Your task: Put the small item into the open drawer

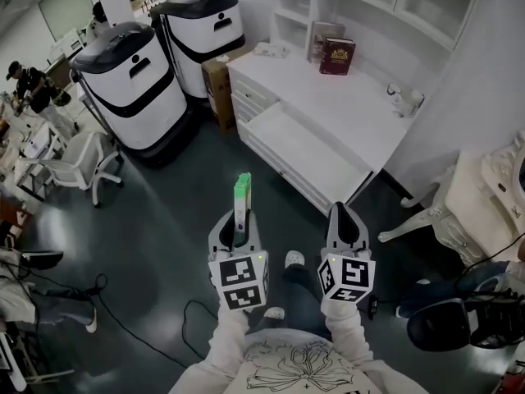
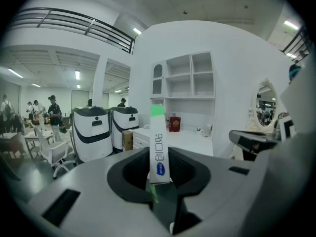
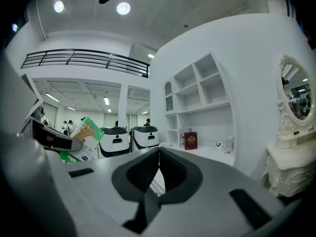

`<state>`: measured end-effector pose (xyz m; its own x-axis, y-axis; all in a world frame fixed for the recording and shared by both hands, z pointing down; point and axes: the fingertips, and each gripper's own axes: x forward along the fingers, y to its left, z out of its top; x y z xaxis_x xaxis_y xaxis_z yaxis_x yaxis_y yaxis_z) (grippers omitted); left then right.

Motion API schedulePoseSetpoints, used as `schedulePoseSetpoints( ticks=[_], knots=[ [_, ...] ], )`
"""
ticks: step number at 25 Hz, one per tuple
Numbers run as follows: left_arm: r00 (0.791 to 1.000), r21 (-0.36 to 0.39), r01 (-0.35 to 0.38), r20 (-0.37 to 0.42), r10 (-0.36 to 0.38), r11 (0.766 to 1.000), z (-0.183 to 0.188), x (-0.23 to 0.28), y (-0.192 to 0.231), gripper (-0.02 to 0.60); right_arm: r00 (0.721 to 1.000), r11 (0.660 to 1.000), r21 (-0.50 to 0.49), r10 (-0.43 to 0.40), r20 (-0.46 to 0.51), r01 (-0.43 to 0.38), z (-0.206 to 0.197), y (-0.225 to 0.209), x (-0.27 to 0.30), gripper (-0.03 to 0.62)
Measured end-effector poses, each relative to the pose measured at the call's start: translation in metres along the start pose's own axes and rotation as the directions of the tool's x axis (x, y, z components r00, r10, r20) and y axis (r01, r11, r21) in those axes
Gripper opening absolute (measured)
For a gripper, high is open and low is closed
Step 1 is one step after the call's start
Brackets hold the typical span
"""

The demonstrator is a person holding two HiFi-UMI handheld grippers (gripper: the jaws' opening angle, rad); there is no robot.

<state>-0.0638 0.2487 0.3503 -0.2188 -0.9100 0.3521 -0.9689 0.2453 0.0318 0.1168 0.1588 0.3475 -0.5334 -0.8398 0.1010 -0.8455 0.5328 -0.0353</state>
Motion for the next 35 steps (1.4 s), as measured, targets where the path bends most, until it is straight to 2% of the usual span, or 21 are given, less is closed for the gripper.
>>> schedulePoseSetpoints(
  ticks=[5, 14, 20, 31, 35],
  knots=[
    [1.000, -0.001, -0.017, -0.014, 0.017, 1.000, 0.013, 0.052, 0.000, 0.086, 1.000, 1.000, 0.011, 0.006, 0.003, -0.006, 0.006, -0.023, 0.059, 0.003],
    [0.999, 0.022, -0.048, -0.002, 0.048, 0.999, 0.063, 0.162, -0.011, 0.086, 0.999, 0.999, 0.009, 0.033, 0.035, -0.033, 0.035, -0.071, 0.173, 0.003],
    [0.999, 0.017, -0.044, 0.002, 0.044, 0.999, 0.086, 0.223, -0.023, 0.086, 0.998, 0.999, 0.008, 0.051, 0.040, -0.052, 0.042, -0.096, 0.233, 0.003],
    [0.995, 0.010, -0.034, -0.088, 0.035, 0.999, 0.074, 0.291, -0.031, 0.086, 0.998, 0.998, 0.031, 0.060, -0.033, -0.059, 0.015, -0.122, 0.291, 0.003],
    [0.992, 0.019, -0.008, -0.129, 0.010, 1.000, 0.065, 0.322, -0.033, 0.086, 0.998, 0.998, 0.045, 0.039, -0.056, -0.037, 0.003, -0.130, 0.312, 0.003]
  ],
)
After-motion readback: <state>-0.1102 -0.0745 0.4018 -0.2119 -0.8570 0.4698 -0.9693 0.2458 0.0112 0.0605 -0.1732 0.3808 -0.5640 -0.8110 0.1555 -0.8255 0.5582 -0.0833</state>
